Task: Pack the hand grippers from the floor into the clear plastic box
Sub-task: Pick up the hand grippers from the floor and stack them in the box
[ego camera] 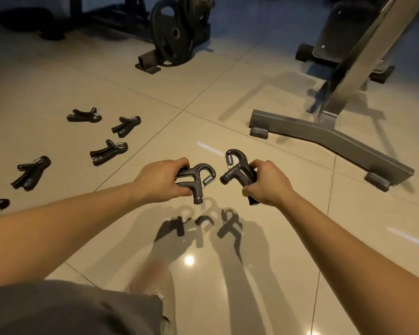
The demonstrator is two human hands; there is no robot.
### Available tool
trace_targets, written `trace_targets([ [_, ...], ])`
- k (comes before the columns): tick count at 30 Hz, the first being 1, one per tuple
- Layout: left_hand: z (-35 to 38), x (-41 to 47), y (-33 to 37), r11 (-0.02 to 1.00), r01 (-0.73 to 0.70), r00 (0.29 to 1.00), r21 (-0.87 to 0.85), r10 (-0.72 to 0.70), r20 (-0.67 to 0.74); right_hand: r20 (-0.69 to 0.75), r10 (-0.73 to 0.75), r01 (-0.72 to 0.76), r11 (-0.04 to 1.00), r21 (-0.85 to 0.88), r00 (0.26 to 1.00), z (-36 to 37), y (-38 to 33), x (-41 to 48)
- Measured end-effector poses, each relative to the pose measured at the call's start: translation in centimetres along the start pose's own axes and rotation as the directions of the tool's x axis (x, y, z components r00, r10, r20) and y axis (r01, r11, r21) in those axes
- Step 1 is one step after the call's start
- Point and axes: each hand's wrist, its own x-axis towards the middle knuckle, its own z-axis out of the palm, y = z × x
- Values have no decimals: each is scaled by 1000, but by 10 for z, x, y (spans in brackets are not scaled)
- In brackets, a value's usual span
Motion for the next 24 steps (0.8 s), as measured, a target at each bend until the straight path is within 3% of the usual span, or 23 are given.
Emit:
trace_targets([
  [7,-72,-74,121,999,36,998,-33,-38,-51,-128,-183,171,981,-97,975,-92,38,-119],
  [12,-95,-128,216,999,-46,997,-24,45,-62,-154,-257,238,962,-133,954,-153,85,-200],
  [18,-95,-171,342,988,-150,987,-38,147,-61,-170,-255,221,956,-192,952,-224,151,-283],
  [24,-52,-196,455,964,-253,968,-79,252,-21,-120,-161,137,973,-186,980,-273,241,-360],
])
